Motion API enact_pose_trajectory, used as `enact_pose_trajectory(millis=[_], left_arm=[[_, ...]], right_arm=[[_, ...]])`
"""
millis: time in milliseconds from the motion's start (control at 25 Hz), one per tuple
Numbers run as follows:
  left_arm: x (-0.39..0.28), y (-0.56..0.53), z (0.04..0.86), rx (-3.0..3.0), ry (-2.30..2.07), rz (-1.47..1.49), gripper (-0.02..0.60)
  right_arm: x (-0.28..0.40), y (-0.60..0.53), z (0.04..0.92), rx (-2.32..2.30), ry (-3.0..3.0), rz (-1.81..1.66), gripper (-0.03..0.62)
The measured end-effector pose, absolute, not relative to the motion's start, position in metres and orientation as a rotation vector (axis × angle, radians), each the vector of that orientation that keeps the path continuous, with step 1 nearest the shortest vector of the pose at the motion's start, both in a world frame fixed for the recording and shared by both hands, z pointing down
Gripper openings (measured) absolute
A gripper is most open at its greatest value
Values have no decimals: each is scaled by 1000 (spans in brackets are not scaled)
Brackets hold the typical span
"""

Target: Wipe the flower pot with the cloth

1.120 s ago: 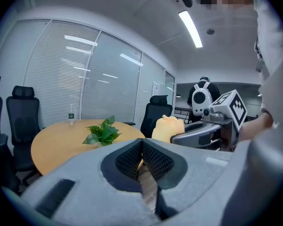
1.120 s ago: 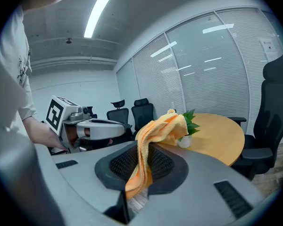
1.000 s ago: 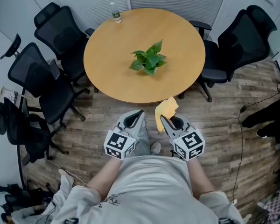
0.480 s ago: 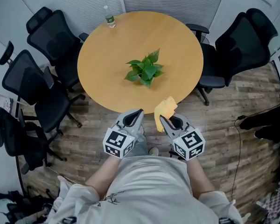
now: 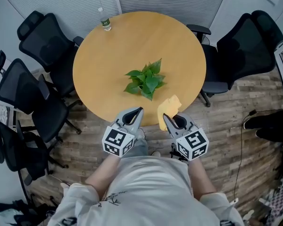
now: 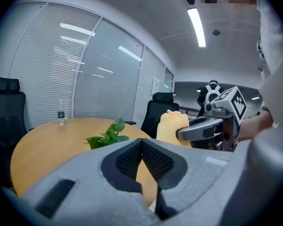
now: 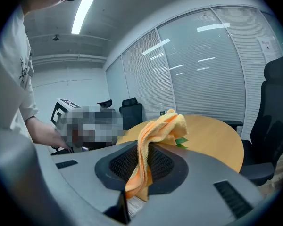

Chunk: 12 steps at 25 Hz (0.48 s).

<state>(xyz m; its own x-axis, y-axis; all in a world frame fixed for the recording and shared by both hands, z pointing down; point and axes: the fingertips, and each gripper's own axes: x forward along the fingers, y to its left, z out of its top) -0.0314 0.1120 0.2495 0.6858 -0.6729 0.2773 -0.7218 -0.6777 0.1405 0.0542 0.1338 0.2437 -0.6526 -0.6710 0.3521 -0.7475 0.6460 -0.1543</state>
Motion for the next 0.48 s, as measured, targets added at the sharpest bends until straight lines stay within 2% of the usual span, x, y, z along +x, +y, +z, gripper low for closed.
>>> enact_pose_trajectory(millis=[480], left_arm=[[-59, 49, 257, 2678, -1058, 308, 11]], right_arm=[[51, 71, 253, 1271, -2518, 456, 44]])
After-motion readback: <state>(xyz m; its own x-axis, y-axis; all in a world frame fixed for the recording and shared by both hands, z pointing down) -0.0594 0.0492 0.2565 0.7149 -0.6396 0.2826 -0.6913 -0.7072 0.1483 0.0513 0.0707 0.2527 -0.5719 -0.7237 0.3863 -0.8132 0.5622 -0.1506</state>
